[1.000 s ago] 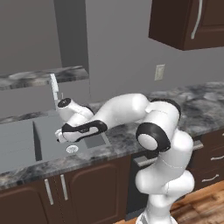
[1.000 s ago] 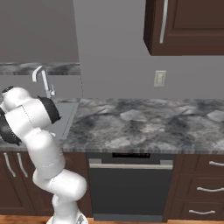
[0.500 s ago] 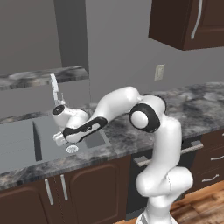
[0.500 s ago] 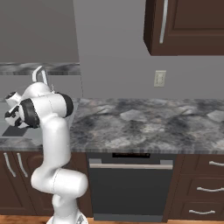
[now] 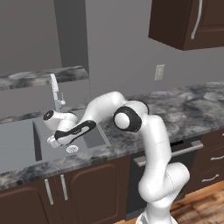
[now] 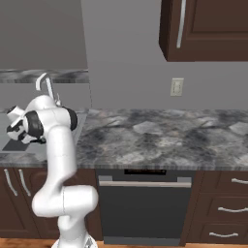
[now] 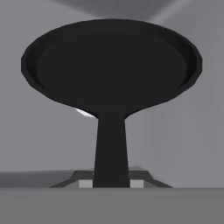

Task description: Move the pot and pan from the stove into the sink.

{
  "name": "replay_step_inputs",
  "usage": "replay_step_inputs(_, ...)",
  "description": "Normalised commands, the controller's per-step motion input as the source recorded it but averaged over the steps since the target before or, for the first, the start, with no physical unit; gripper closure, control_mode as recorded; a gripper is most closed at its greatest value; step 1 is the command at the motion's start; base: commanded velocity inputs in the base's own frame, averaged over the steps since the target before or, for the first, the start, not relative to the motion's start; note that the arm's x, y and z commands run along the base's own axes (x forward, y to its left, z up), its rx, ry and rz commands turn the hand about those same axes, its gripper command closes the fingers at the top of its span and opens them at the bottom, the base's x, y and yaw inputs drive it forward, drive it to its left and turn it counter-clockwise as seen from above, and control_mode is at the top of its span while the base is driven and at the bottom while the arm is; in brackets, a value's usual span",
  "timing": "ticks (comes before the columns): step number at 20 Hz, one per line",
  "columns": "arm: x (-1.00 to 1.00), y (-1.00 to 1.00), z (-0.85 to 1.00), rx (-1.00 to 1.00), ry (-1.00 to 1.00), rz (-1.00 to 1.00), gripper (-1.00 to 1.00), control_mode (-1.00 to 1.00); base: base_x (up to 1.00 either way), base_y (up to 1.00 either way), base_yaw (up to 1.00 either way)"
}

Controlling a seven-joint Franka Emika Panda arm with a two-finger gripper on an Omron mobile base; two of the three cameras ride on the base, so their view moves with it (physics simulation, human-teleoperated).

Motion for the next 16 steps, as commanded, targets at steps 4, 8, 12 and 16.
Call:
replay_step_inputs(4, 0.28, 0.09, -0.34, -0.06, 0.0, -0.01, 1.0, -1.0, 0.0, 0.0, 0.0)
replay_step_inputs(8, 0.23, 0.06, -0.53, -0.02, 0.0, -0.01, 1.0, -1.0, 0.0, 0.0, 0.0)
replay_step_inputs(12, 0.09, 0.02, -0.21, -0.02, 0.0, 0.0, -1.0, -1.0, 0.0, 0.0, 0.0)
replay_step_inputs(16, 0.03, 0.0, 0.09, 0.01, 0.0, -0.01, -1.0, -1.0, 0.0, 0.0, 0.0)
